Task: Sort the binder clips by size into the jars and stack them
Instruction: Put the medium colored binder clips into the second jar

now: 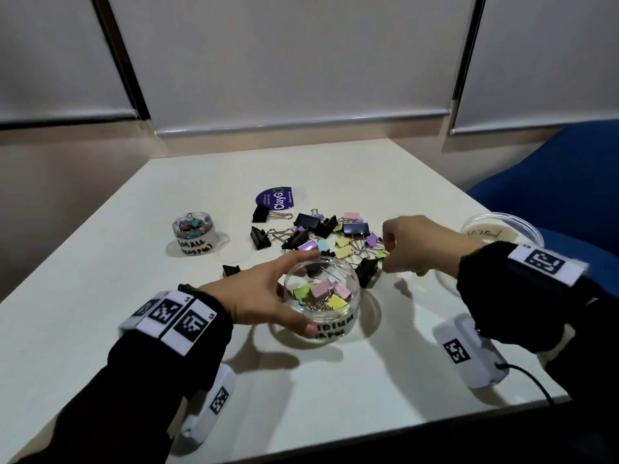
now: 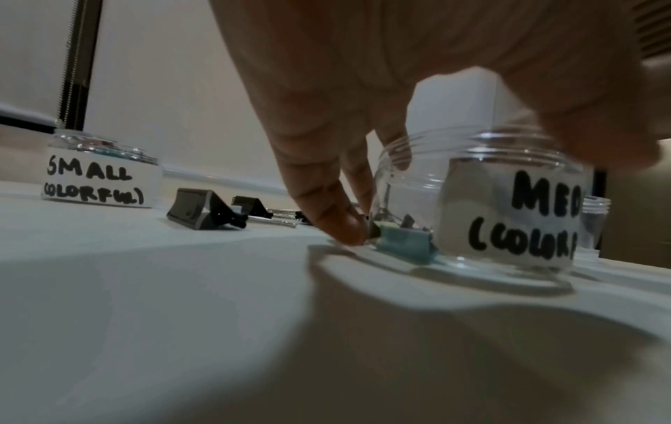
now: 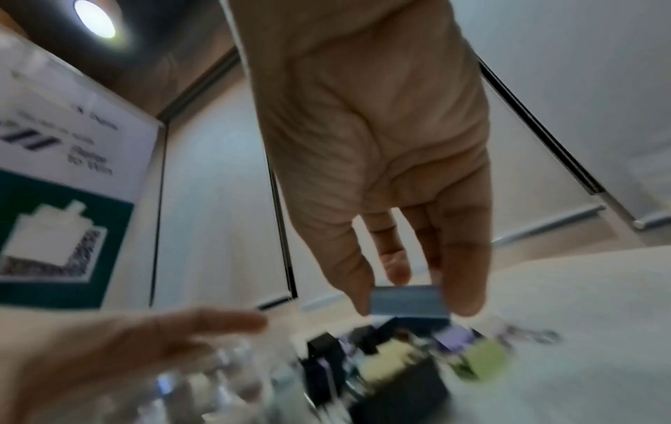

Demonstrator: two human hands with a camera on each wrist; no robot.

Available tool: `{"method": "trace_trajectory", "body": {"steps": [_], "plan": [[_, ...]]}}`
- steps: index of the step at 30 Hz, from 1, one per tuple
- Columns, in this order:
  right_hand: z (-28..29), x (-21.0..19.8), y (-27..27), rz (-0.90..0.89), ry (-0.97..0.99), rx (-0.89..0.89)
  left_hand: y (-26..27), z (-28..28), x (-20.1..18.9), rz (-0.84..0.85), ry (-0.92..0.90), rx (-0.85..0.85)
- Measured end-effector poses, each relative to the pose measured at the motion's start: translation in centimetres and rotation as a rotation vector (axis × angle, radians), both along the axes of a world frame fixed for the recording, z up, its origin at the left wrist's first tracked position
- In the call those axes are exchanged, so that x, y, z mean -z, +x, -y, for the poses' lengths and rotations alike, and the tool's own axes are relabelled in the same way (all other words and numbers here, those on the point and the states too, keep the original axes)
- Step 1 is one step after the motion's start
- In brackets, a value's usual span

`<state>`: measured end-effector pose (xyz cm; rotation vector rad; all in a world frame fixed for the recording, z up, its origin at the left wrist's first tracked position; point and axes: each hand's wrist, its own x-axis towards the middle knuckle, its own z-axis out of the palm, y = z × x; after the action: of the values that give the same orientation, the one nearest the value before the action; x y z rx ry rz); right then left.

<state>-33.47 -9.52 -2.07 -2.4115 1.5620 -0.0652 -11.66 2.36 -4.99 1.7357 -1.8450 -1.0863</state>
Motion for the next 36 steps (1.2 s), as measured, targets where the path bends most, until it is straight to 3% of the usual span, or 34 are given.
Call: {"method": "trace_trajectory", "body": {"steps": [3, 5, 14, 19, 23, 28, 33, 36], "plan": [[-2.0, -2.4, 1.0, 0.280, 0.122, -0.063, 0.0, 0.2, 0.2, -0.018, -0.002, 0.017], [-4.1, -3.5, 2.5, 0.338, 0.198, -0.181, 0.0, 0.4, 0.3, -0.019, -0.025, 0.004], [-6.2, -0.2, 7.1, -0.005, 0.079, -0.353, 0.2, 0.7, 0.7, 0.111, -0.085, -0.008], [-4.2, -1.3, 6.3, 0.236, 0.197, -0.264, -0.2, 0.5, 0.4, 0.105, -0.126, -0.034], [-0.7, -2.4, 4.6, 0.459, 0.023, -0.099, -0.1, 0.8, 0.6, 0.098, -0.211, -0.104], [2.8, 0.2, 1.0, 0.242, 0.038, 0.061, -0.5, 0.7, 0.6, 0.011, -0.172, -0.095], [3.0, 2.4, 0.2, -0.036, 0.024, -0.049, -1.3, 0.1, 0.1, 0.098, -0.176, -0.067], [3.2, 3.2, 0.1, -0.105, -0.016, -0.069, -1.6, 0.1, 0.0, 0.128, -0.207, -0.030]]}}
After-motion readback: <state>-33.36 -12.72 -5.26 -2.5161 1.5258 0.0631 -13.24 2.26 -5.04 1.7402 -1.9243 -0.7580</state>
